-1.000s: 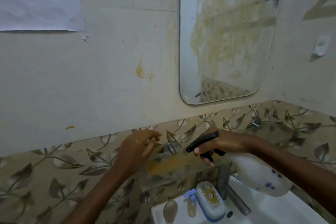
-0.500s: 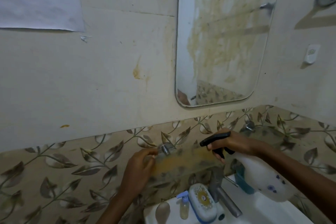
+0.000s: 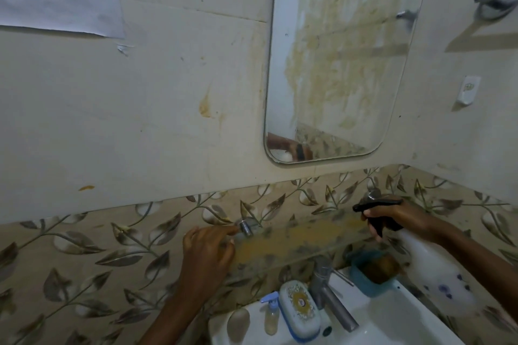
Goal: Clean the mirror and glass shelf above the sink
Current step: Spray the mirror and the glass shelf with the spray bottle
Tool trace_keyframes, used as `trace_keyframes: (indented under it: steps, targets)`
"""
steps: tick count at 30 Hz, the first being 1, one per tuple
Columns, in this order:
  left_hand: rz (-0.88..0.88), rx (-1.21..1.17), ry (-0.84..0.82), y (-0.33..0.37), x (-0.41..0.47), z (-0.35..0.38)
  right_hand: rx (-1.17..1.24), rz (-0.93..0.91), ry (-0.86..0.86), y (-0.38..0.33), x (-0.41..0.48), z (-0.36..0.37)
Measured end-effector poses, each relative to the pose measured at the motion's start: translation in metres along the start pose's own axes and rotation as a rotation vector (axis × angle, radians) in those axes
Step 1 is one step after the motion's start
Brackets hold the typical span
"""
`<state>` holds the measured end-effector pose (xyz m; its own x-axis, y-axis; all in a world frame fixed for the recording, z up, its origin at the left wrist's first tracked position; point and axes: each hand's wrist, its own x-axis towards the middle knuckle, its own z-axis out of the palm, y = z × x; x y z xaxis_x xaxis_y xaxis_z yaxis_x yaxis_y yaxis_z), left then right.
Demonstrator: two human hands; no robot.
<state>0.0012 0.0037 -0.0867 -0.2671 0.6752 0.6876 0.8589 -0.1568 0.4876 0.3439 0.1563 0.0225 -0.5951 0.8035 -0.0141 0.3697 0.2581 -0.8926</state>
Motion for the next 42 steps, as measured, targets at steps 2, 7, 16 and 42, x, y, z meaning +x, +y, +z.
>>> trace_keyframes:
  steps: [2,7,16,42]
  targets:
    - [0.014,0.022,0.000,-0.001,0.000,0.001,-0.007,0.033,0.046,0.007,0.001,-0.011]
    - [0.055,0.093,0.035,0.000,0.000,0.002,-0.040,0.086,0.202,0.020,-0.004,-0.034]
    - [0.112,0.175,0.042,0.009,-0.001,-0.005,-0.057,0.174,0.649,0.054,-0.015,-0.073]
    - [-0.010,0.298,0.111,0.010,-0.008,-0.005,0.074,-0.001,0.244,-0.016,-0.013,0.078]
